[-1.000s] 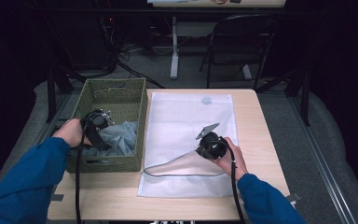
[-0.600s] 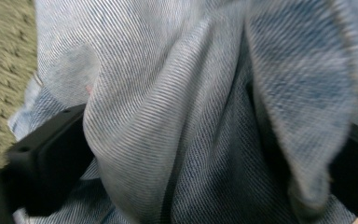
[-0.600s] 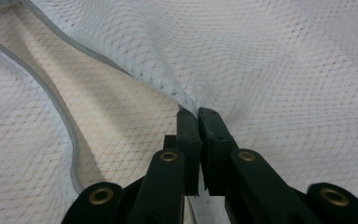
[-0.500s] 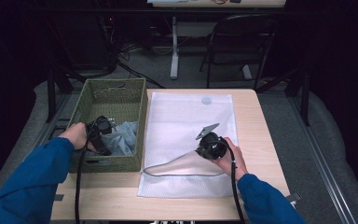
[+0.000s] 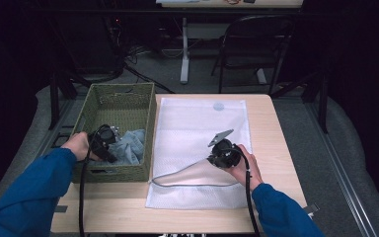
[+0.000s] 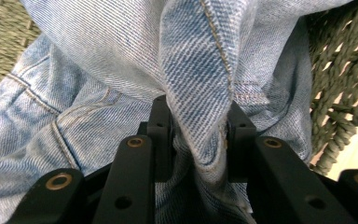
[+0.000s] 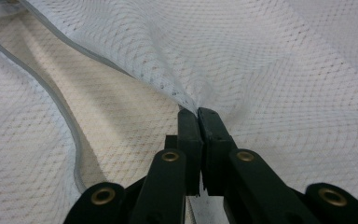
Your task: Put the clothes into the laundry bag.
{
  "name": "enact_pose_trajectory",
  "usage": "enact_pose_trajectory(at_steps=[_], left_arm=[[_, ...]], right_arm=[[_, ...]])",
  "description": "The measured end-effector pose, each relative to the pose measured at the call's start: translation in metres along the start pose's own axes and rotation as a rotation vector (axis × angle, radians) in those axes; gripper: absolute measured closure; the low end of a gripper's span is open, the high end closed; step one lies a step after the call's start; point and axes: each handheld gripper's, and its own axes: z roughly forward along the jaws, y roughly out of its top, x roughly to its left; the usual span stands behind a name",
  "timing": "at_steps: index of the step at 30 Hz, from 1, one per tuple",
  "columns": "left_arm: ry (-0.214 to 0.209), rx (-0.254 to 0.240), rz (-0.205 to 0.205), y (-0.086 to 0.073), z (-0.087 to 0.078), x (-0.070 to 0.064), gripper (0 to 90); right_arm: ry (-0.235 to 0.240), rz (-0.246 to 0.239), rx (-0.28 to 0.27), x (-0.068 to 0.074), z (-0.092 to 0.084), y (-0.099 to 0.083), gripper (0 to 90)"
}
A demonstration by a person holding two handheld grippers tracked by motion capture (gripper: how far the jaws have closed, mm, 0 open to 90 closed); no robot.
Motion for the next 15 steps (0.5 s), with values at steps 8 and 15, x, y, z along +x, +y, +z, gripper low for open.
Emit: enact_pose_trajectory(at_steps=[8,15], left_arm=[[0.037,-0.028,0.001,-0.001,-0.025,-0.002,73.0],[0.065,-0.004,0.036,0.005,-0.046,-0.005,73.4]], right_arm=[[0.006,0.004,-0.006,-0.002,-0.001,0.001,88.4],[0.005,0.006,-0.009,-0.003,-0.002,0.001,88.4]])
